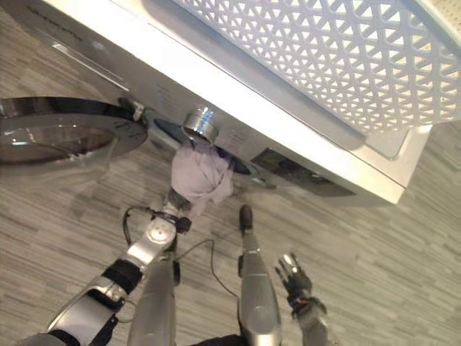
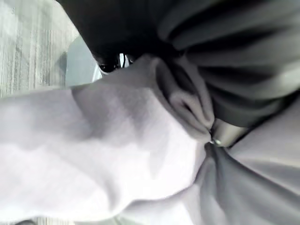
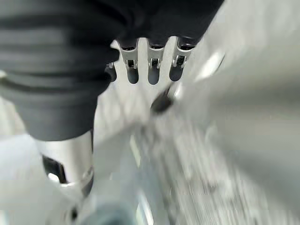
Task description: Grab the laundry basket,head to the washer,open it,put in the laundry and shut it.
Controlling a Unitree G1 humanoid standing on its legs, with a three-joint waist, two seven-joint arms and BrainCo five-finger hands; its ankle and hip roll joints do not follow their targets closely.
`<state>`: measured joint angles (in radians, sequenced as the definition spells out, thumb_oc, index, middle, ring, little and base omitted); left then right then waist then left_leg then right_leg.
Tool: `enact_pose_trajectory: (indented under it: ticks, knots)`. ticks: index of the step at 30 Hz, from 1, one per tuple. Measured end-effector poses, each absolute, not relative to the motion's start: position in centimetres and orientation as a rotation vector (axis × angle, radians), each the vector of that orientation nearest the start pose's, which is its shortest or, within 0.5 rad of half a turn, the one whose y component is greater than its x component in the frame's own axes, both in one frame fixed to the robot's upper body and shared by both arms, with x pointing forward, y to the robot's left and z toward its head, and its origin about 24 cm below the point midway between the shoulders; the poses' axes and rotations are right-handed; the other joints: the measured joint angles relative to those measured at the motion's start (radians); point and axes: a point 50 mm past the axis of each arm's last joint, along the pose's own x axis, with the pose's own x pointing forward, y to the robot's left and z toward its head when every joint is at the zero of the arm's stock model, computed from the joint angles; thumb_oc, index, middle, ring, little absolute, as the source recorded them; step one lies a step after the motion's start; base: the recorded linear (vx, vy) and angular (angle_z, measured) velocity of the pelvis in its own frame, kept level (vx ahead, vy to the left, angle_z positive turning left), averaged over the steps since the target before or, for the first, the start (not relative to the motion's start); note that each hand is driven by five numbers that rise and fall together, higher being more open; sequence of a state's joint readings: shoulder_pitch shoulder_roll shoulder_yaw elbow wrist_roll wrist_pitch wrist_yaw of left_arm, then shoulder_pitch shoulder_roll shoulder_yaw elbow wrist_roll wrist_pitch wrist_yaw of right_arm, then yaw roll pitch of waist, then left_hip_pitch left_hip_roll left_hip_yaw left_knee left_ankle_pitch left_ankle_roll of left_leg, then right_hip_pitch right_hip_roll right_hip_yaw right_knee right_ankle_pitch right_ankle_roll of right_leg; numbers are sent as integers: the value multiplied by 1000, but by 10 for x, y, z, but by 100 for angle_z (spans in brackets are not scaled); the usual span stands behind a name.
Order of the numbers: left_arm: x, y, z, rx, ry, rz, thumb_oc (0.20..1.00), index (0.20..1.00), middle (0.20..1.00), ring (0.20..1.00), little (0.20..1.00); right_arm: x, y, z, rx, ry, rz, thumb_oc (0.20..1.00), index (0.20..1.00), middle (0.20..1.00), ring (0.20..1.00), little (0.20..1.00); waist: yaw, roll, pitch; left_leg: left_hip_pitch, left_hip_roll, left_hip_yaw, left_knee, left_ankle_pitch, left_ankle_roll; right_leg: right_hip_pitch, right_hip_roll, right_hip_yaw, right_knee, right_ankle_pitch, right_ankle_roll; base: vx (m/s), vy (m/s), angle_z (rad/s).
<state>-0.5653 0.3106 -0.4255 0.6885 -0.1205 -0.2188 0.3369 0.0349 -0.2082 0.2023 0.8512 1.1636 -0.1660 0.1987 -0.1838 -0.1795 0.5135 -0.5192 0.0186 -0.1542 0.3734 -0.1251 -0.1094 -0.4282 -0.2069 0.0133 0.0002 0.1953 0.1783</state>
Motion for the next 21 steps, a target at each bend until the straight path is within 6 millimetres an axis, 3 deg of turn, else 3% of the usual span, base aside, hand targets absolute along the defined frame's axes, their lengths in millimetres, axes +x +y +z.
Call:
enact_pose_trajectory:
  ticks: [2, 4, 8, 11, 14, 16, 18, 21]
  knots:
    - [358, 169, 67, 339, -75, 132, 200, 200, 200, 200, 200, 143, -219, -134, 801, 638, -458, 1000, 1000, 1000, 1000, 1000, -26, -4, -1, -12, 27, 5, -10, -2, -8, -29, 30, 3, 9, -1, -4, -26, -128, -20]
    - [369, 182, 76, 312, -57, 230, 200, 200, 200, 200, 200, 141, -225, -134, 775, 642, -505, 1000, 1000, 1000, 1000, 1000, -39, -7, -2, -26, 54, 11, -11, -3, -13, -55, 54, 7, 12, -1, -6, -40, -113, -25]
    - [393, 181, 135, 313, -217, 276, 200, 200, 200, 200, 200, 178, -212, -112, 734, 534, -357, 1000, 1000, 1000, 1000, 1000, -84, -7, -4, -126, 89, 16, -20, 13, -39, -170, 83, 15, 23, 14, -28, -16, -78, -15]
    - [397, 176, 149, 307, -253, 272, 200, 200, 200, 200, 200, 199, -195, -94, 740, 453, -239, 1000, 1000, 1000, 1000, 1000, -110, -6, -4, -131, 108, 22, -38, 19, -48, -189, 101, 18, 20, 15, -30, -5, -67, -13]
    - [404, 165, 175, 281, -317, 259, 200, 200, 200, 200, 200, 222, -179, -63, 747, 312, -98, 1000, 1000, 1000, 1000, 1000, -124, -5, -4, -152, 120, 37, -82, 39, -65, -242, 109, 30, 21, 20, -35, 8, -59, -10]
    - [406, 168, 187, 290, -342, 273, 200, 200, 200, 200, 200, 231, -176, -54, 746, 275, -70, 1000, 1000, 1000, 1000, 1000, -133, -4, -3, -169, 124, 37, -83, 42, -66, -263, 114, 29, 23, 23, -39, 25, -78, -2]
    - [413, 181, 218, 378, -386, 320, 200, 200, 200, 200, 200, 237, -173, -37, 734, 208, 8, 1000, 1000, 1000, 1000, 1000, -143, -4, -3, -198, 128, 39, -83, 46, -73, -299, 118, 32, 35, 23, -40, 27, -57, -6]
    - [412, 201, 248, 425, -445, 385, 200, 200, 200, 200, 200, 237, -172, -36, 740, 201, 26, 1000, 1000, 1000, 1000, 1000, -147, -4, -3, -206, 142, 40, -84, 47, -76, -309, 132, 32, 37, 26, -43, 35, -51, -6]
